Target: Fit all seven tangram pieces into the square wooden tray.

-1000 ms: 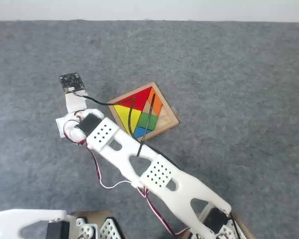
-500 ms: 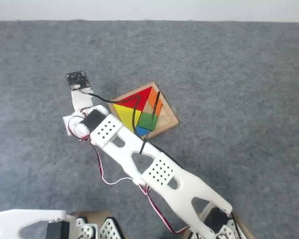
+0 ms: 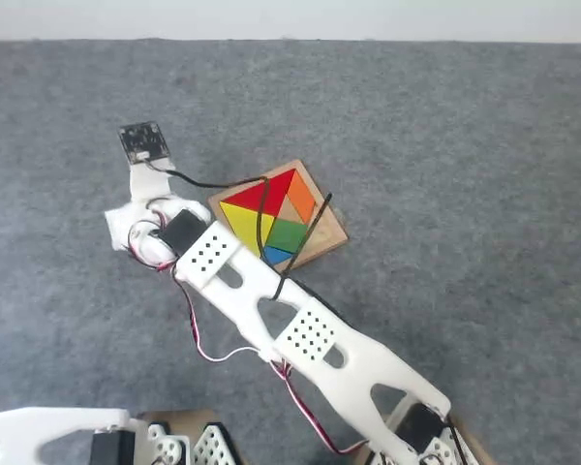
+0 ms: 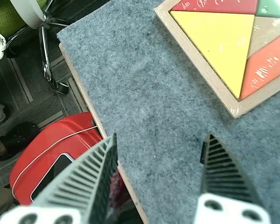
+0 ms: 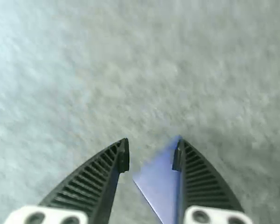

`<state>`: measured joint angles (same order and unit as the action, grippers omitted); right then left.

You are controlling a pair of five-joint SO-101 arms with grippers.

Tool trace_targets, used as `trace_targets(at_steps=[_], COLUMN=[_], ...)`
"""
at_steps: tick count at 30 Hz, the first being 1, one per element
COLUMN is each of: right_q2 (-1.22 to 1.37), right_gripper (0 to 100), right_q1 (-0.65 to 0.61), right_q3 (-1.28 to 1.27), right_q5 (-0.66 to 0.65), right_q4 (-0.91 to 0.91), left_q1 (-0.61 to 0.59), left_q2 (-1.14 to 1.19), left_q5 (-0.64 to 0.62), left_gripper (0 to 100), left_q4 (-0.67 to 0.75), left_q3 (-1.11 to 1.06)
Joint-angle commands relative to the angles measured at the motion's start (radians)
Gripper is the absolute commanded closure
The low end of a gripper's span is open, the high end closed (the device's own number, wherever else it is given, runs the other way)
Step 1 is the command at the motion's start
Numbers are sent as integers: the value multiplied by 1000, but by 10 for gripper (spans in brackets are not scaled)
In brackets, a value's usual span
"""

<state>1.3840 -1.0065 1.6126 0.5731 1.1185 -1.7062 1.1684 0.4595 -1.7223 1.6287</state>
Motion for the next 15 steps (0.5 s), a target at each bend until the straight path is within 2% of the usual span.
trace_targets(at_steps=[1, 3, 6, 10, 15], right_q2=[-19, -15, -21, -48, -67], right_gripper=[824, 825, 826, 826, 826], right_q1=[8, 1, -4, -4, -24], right_q3=[-3, -98, -210, -232, -229], right_q5=[8, 6, 2, -124, -166], right_q4=[-151, -239, -242, -12, 179], left_q1=[-2, -5, -21, -31, -29], left_q2=[-12, -12, -20, -23, -23], left_q5=[6, 6, 6, 6, 6], left_gripper=[720, 720, 720, 720, 720], left_q4=[-20, -23, -18, -15, -25], left_q3=[35, 36, 38, 41, 41])
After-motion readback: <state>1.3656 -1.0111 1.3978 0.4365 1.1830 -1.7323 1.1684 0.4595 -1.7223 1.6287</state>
